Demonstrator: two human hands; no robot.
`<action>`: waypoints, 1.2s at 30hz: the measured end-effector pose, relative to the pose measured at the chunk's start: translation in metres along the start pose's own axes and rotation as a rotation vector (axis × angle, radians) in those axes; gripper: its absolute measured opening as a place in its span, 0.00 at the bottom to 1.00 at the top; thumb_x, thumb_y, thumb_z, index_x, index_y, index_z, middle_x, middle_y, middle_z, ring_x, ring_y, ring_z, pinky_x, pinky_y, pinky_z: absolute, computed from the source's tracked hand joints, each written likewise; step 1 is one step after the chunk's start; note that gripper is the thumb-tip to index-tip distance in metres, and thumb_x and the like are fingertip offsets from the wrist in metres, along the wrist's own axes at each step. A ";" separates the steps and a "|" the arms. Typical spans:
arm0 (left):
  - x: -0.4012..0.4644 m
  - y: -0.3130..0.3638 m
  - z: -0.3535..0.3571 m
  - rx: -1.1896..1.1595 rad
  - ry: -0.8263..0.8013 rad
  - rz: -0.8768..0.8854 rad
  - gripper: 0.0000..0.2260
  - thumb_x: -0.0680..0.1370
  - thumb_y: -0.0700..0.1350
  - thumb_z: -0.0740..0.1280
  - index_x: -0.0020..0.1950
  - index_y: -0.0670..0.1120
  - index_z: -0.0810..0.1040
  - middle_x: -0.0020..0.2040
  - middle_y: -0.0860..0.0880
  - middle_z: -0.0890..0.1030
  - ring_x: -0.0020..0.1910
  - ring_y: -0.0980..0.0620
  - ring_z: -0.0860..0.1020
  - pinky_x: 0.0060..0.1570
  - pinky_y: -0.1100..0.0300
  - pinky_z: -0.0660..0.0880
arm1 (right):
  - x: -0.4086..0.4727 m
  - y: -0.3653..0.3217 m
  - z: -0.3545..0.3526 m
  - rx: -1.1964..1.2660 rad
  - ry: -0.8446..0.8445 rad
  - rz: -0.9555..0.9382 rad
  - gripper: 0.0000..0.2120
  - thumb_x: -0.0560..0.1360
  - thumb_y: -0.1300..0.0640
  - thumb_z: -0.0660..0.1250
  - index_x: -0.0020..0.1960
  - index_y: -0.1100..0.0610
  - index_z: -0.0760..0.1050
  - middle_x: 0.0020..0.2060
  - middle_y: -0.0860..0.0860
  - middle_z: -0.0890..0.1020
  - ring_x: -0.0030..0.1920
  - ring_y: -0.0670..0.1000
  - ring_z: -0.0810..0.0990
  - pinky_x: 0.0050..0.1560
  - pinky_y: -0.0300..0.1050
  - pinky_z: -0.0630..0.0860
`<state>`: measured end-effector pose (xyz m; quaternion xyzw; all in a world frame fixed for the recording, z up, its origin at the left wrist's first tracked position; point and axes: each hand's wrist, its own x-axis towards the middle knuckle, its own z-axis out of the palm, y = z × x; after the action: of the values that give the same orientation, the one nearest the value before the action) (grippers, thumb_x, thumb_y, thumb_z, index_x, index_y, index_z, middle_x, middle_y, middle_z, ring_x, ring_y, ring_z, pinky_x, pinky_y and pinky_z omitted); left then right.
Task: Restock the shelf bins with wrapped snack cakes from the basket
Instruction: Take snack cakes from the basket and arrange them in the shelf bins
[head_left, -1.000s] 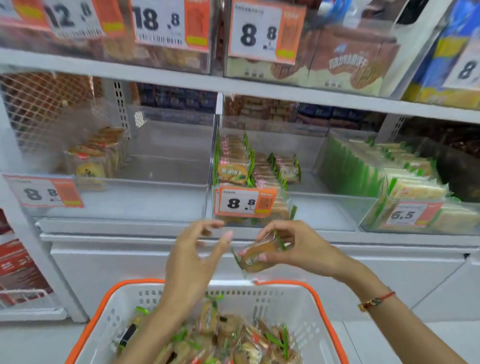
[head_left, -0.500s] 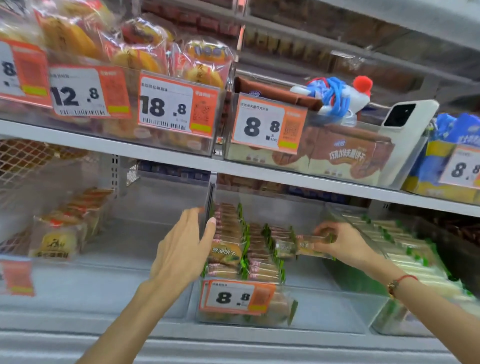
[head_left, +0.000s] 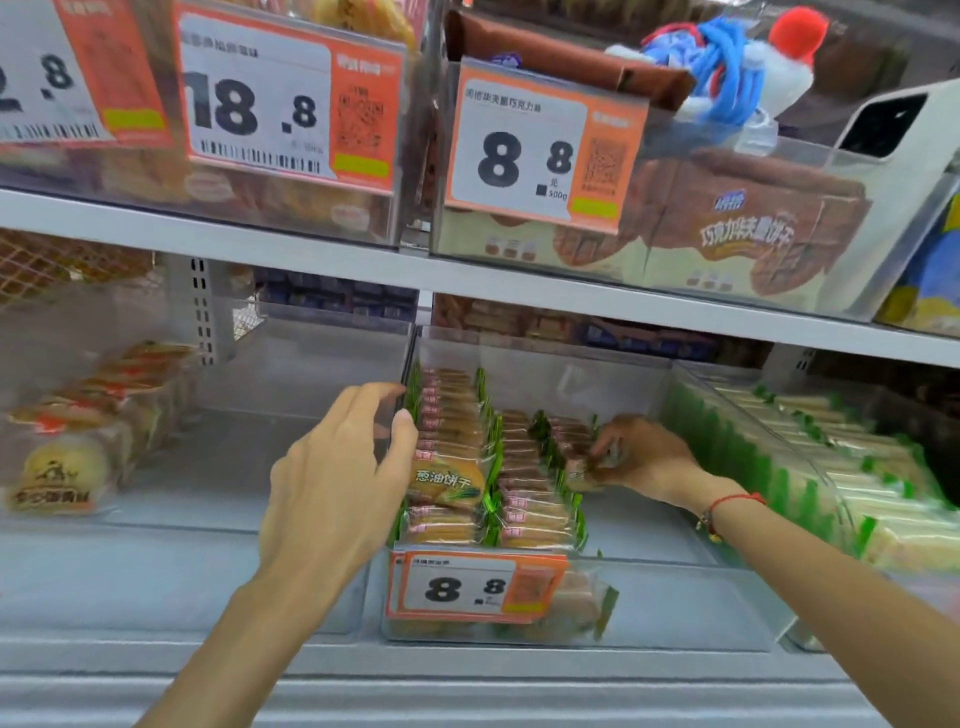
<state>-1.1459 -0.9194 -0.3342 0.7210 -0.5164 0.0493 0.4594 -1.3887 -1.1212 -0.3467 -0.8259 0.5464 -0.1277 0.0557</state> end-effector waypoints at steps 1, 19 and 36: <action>0.000 0.000 0.000 -0.003 0.001 0.000 0.12 0.81 0.53 0.56 0.62 0.56 0.72 0.48 0.60 0.72 0.43 0.54 0.70 0.44 0.56 0.65 | 0.000 -0.003 0.001 0.000 -0.005 -0.001 0.10 0.66 0.48 0.78 0.42 0.44 0.78 0.45 0.42 0.78 0.47 0.48 0.77 0.50 0.48 0.78; 0.000 -0.004 0.002 -0.015 -0.016 0.010 0.12 0.81 0.54 0.55 0.61 0.56 0.72 0.53 0.58 0.75 0.43 0.55 0.70 0.44 0.56 0.65 | 0.002 -0.013 0.011 0.156 -0.066 0.124 0.22 0.70 0.55 0.75 0.61 0.57 0.75 0.59 0.54 0.78 0.58 0.55 0.76 0.53 0.39 0.70; 0.001 -0.005 0.003 -0.031 -0.003 0.015 0.12 0.81 0.53 0.55 0.61 0.56 0.72 0.51 0.59 0.74 0.43 0.56 0.71 0.44 0.57 0.65 | 0.001 -0.024 0.005 -0.178 -0.050 -0.040 0.22 0.71 0.50 0.73 0.63 0.47 0.72 0.61 0.49 0.74 0.59 0.55 0.76 0.57 0.47 0.75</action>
<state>-1.1431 -0.9220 -0.3388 0.7098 -0.5234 0.0437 0.4694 -1.3658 -1.1129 -0.3461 -0.8412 0.5374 -0.0593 -0.0067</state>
